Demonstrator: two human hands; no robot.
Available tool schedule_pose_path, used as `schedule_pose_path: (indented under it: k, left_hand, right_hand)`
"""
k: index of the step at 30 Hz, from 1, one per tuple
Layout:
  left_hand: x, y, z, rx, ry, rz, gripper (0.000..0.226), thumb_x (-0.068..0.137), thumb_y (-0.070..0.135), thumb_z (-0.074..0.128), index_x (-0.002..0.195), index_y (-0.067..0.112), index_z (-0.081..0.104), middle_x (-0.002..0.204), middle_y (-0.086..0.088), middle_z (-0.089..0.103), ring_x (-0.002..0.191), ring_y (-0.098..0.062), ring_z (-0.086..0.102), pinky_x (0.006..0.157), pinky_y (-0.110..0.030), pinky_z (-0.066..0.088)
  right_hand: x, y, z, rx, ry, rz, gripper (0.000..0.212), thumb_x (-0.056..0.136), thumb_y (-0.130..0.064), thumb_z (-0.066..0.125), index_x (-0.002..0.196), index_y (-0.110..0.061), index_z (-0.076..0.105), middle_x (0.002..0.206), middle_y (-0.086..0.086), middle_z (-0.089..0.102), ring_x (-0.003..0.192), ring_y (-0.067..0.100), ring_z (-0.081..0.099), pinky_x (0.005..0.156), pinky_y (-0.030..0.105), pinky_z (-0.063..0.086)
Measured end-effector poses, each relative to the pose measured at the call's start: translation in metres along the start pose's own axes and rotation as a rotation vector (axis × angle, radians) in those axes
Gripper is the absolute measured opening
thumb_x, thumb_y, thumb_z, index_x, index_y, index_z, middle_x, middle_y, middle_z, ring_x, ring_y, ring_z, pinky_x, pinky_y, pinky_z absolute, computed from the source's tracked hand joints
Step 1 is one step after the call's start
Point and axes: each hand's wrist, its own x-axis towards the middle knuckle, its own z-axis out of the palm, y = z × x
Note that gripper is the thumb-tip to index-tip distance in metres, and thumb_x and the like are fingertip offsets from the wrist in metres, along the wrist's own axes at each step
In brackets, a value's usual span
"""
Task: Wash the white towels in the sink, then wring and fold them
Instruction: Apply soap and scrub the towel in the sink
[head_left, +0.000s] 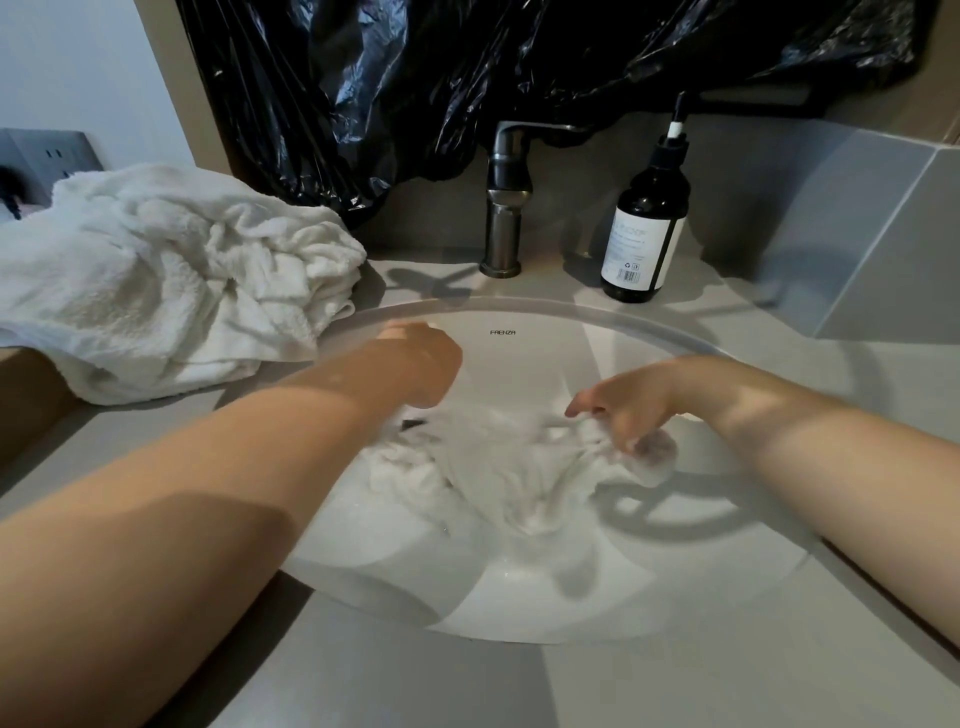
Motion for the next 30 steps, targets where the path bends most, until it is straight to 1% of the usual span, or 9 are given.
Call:
schedule_pose_path:
  k: [3, 6, 9, 13, 16, 20, 23, 26, 30]
  left_hand:
    - [0.006, 0.016, 0.008, -0.248, -0.008, 0.074, 0.050, 0.098, 0.034, 0.048, 0.147, 0.027, 0.039, 0.144, 0.000, 0.045, 0.135, -0.024, 0.041, 0.109, -0.036, 0.037]
    - [0.011, 0.035, 0.026, -0.224, -0.335, 0.157, 0.101, 0.081, 0.066, 0.063, 0.156, 0.031, 0.007, 0.160, 0.001, 0.023, 0.145, -0.026, 0.027, 0.114, -0.042, 0.029]
    - [0.020, 0.038, 0.044, -0.062, -0.406, 0.166, 0.120, 0.070, 0.066, 0.075, 0.156, 0.028, 0.001, 0.160, -0.001, 0.019, 0.145, -0.030, 0.023, 0.113, -0.047, 0.032]
    - [0.021, 0.039, 0.047, -0.125, -0.322, 0.177, 0.104, 0.074, 0.045, 0.081, 0.154, 0.027, 0.017, 0.146, -0.003, 0.031, 0.130, -0.032, 0.039, 0.096, -0.044, 0.045]
    - [0.021, 0.031, 0.047, -0.555, -0.313, 0.019, 0.059, 0.072, 0.022, 0.082, 0.124, 0.017, 0.056, 0.109, -0.008, 0.055, 0.079, -0.025, 0.054, 0.062, -0.027, 0.045]
    - [0.012, 0.014, 0.038, -1.154, -0.236, -0.275, 0.007, 0.081, 0.012, 0.068, 0.083, 0.009, 0.062, 0.074, -0.009, 0.048, 0.062, -0.024, 0.046, 0.048, -0.022, 0.039]
    - [0.005, 0.007, 0.024, -1.596, -0.081, -0.393, 0.014, 0.087, 0.013, 0.057, 0.074, 0.010, 0.058, 0.068, -0.007, 0.055, 0.056, -0.021, 0.051, 0.051, -0.022, 0.043]
    - [0.000, 0.002, 0.011, -2.054, -0.002, -0.439, 0.016, 0.090, 0.024, 0.053, 0.093, 0.010, 0.060, 0.089, -0.009, 0.067, 0.081, -0.025, 0.063, 0.071, -0.036, 0.052]
    - [0.002, 0.015, 0.002, -2.165, -0.049, -0.457, 0.071, 0.077, 0.061, 0.060, 0.132, 0.017, 0.056, 0.121, -0.009, 0.067, 0.111, -0.035, 0.062, 0.099, -0.052, 0.047]
  right_hand:
    - [0.003, -0.001, 0.003, 0.005, 0.056, 0.047, 0.068, 0.086, -0.026, 0.064, 0.146, -0.022, 0.032, 0.136, 0.000, 0.048, 0.120, 0.022, 0.050, 0.091, 0.027, 0.042]
    - [0.019, -0.010, 0.029, -0.070, -0.033, 0.053, 0.076, 0.072, -0.051, 0.072, 0.134, -0.016, 0.044, 0.124, 0.004, 0.055, 0.109, 0.024, 0.058, 0.079, 0.029, 0.044]
    - [0.029, -0.028, 0.047, -0.358, -0.057, 0.058, 0.100, 0.066, -0.061, 0.069, 0.144, -0.014, 0.026, 0.132, 0.010, 0.044, 0.109, 0.032, 0.057, 0.078, 0.034, 0.047]
    - [0.025, -0.033, 0.041, -0.420, -0.040, 0.013, 0.102, 0.072, -0.044, 0.077, 0.148, -0.013, 0.017, 0.135, 0.009, 0.040, 0.111, 0.028, 0.054, 0.080, 0.031, 0.048]
    - [0.025, -0.019, 0.033, -0.119, 0.019, 0.030, 0.061, 0.069, -0.025, 0.080, 0.121, -0.019, 0.049, 0.112, 0.006, 0.058, 0.089, 0.025, 0.060, 0.068, 0.027, 0.048]
    - [0.018, 0.000, 0.015, 0.613, 0.064, 0.024, 0.010, 0.083, -0.020, 0.067, 0.086, -0.012, 0.062, 0.067, 0.005, 0.059, 0.053, 0.018, 0.054, 0.044, 0.017, 0.041]
    - [0.005, -0.003, 0.004, 1.039, 0.258, -0.034, 0.012, 0.086, -0.023, 0.059, 0.076, -0.017, 0.061, 0.067, 0.003, 0.054, 0.053, 0.017, 0.051, 0.045, 0.018, 0.039]
    - [-0.014, -0.017, -0.004, 1.249, 0.525, -0.154, 0.008, 0.087, -0.025, 0.060, 0.086, -0.019, 0.064, 0.078, 0.002, 0.056, 0.067, 0.019, 0.052, 0.053, 0.022, 0.039]
    - [-0.017, -0.044, -0.005, 1.232, 0.842, -0.140, 0.014, 0.087, -0.031, 0.060, 0.087, -0.019, 0.053, 0.076, -0.002, 0.054, 0.069, 0.017, 0.051, 0.063, 0.029, 0.038]
